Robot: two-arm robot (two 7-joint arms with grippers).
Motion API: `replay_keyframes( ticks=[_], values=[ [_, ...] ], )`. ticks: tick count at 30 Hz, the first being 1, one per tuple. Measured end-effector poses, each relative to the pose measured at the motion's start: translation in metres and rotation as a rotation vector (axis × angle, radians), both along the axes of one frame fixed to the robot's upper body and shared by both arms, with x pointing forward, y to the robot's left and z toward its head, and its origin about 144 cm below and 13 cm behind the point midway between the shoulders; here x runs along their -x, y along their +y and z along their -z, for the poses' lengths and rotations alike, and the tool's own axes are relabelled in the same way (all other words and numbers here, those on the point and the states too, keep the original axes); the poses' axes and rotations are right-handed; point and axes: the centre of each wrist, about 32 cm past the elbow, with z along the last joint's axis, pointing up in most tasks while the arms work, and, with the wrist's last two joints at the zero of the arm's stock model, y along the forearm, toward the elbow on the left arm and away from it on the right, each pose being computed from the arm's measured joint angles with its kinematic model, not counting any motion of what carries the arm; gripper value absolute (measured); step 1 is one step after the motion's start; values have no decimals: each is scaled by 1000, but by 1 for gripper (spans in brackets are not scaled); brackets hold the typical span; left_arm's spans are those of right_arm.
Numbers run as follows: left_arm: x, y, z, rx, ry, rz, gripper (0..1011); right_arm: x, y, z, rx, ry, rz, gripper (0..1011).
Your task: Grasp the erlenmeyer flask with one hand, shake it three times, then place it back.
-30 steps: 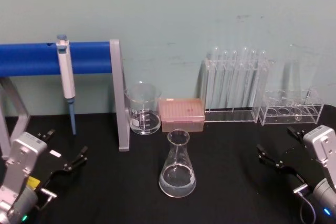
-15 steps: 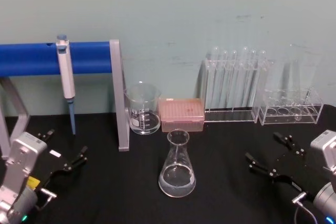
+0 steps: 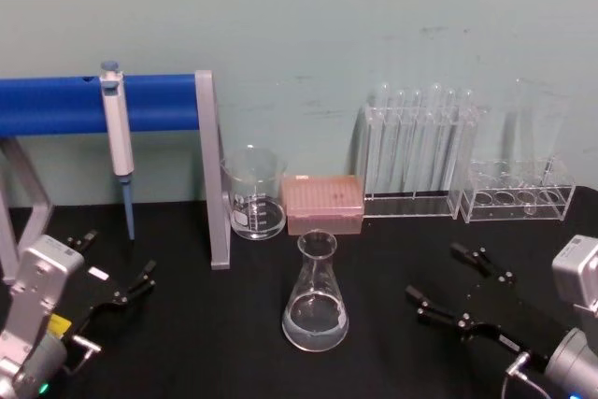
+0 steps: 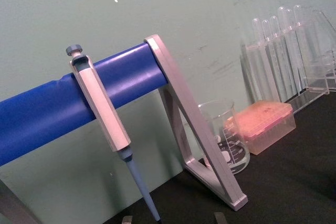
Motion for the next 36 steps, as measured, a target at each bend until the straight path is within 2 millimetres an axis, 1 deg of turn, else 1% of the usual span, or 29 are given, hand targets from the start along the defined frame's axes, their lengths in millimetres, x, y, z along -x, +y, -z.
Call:
replay_keyframes(
  ticks=[9,15,36],
  values=[
    [0,0,0,0,0,0,1001,-7,9,1,-13,13,-89,1000],
    [0,0,0,0,0,0,1001,-17,16,3,-25,21,-146,1000],
    [0,0,0,0,0,0,1001,-46,26,8,-64,58,-228,1000]
  ],
)
